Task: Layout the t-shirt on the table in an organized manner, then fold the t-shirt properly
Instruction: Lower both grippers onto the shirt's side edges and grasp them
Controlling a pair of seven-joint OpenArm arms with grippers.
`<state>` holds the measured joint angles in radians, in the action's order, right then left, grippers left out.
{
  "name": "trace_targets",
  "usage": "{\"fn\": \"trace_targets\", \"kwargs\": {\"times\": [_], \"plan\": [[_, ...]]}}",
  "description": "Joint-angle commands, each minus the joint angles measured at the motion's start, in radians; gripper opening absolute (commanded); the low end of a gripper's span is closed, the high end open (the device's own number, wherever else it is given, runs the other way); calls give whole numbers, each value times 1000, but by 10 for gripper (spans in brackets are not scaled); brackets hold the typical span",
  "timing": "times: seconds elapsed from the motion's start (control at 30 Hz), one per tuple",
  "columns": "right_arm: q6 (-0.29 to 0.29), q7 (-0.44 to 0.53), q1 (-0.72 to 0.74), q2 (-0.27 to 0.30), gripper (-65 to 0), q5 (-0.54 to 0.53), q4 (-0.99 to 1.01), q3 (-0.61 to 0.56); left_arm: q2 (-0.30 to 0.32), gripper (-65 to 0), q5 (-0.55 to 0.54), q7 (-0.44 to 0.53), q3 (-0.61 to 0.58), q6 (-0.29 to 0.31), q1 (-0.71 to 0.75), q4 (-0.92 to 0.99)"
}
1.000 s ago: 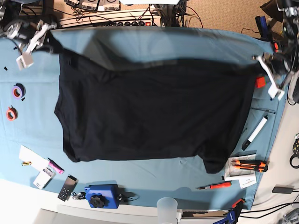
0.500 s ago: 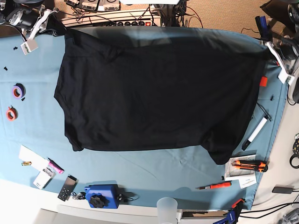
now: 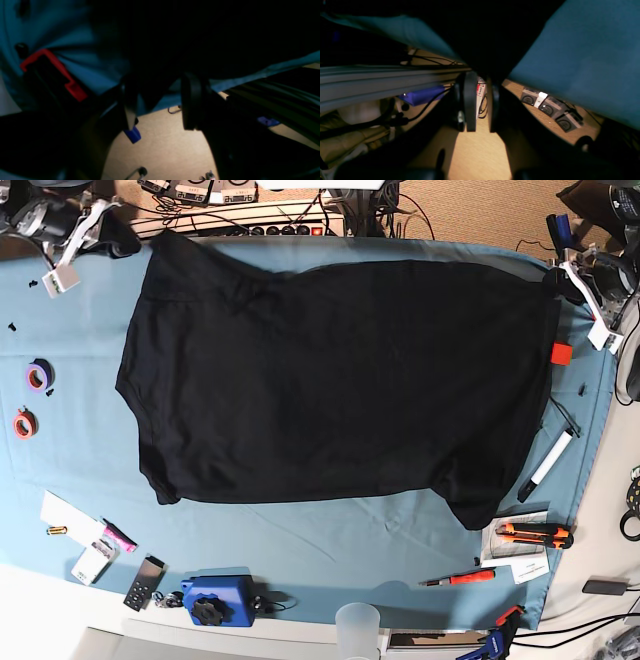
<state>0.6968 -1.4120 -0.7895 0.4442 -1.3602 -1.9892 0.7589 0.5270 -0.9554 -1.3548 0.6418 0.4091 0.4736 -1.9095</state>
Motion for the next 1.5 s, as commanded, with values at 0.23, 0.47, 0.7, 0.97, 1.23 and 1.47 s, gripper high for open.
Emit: {"fn": "trace_targets", "kwargs": {"times": [0.23, 0.47, 0.7, 0.97, 1.23, 1.47], "plan": [[1, 16, 214, 14, -566, 0, -14, 161, 22, -354, 24, 164, 36, 0, -12, -186], [1, 42, 429, 18, -566, 447, -12, 182, 20, -354, 96, 257, 35, -17, -120, -202], [1, 191, 563, 21, -565, 722, -2, 7, 19, -354, 175, 371, 35, -23, -253, -178], [-100, 511, 817, 21, -566, 996, 331, -278, 18, -354, 170, 404, 34, -23, -357, 4], [-100, 566, 1157, 13, -566, 1023, 775, -499, 13, -354, 155, 406, 34, -22, -422, 113], [-100, 614, 1303, 3, -566, 1055, 1080, -654, 14, -354, 156, 406, 34, -19, -432, 113]]}}
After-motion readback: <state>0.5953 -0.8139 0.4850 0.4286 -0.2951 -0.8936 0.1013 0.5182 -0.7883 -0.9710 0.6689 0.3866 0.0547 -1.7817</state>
